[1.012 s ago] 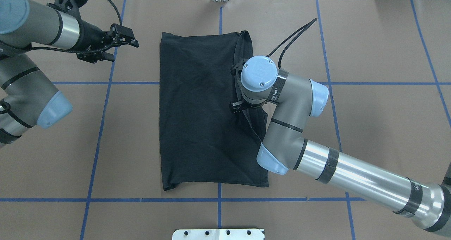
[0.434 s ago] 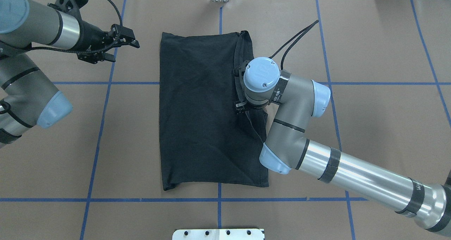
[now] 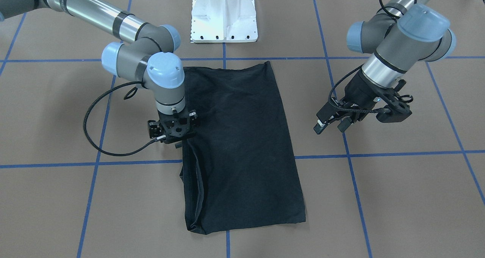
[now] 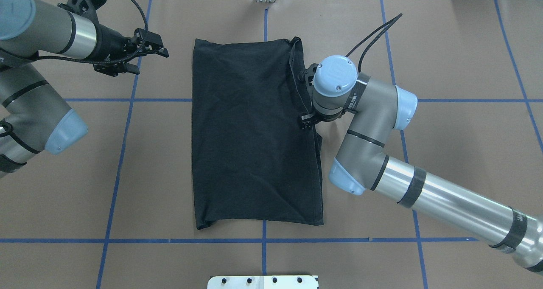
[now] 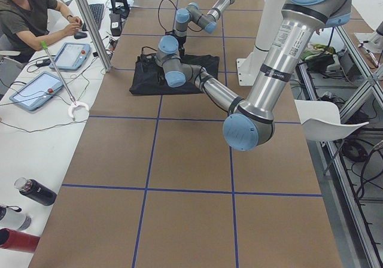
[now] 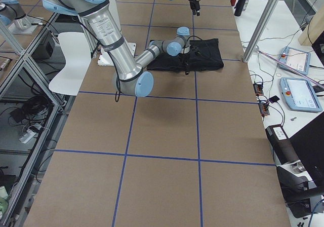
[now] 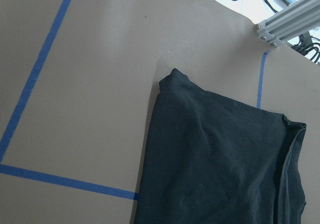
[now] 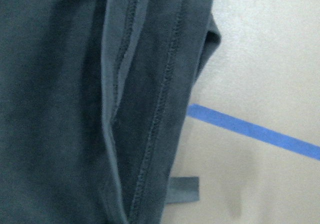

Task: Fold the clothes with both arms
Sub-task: 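Raise the right gripper off the shirt toward the far end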

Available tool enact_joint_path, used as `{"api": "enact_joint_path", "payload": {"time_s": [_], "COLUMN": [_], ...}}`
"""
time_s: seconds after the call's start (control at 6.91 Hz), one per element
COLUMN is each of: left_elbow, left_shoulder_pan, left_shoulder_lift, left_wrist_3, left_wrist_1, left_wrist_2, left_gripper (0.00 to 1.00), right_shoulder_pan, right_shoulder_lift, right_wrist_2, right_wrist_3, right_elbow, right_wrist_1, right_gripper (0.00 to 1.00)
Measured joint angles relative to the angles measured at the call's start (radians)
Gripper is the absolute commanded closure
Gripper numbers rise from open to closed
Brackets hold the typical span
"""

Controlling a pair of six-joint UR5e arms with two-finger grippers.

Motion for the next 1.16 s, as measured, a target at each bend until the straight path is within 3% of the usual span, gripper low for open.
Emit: {"api": "enact_joint_path", "payload": {"time_s": [0.43, 0.72, 1.16], "left_elbow": [-0.017, -0.019, -0.037], "left_shoulder_pan": [0.000, 0.000, 0.000], "left_shoulder_lift": [-0.006, -0.006, -0.006], "left_wrist_3": [-0.025, -0.026, -0.024], "left_wrist_1": [0.002, 0.003, 0.002], "left_wrist_2": [-0.001, -0.003, -0.002], "left_gripper": [0.00, 0.00, 0.00], "right_shoulder_pan": [0.112, 0.142, 0.141], "right_shoulder_lift": [-0.031, 0.035, 0.170], "right_wrist_2": [0.103, 0.135, 0.099], "right_wrist_3": [-0.073, -0.072, -0.072], "right_elbow": [0.018, 0.012, -0.141], "right_wrist_1": [-0.001, -0.004, 0.019], "right_gripper": [0.00, 0.00, 0.00]}}
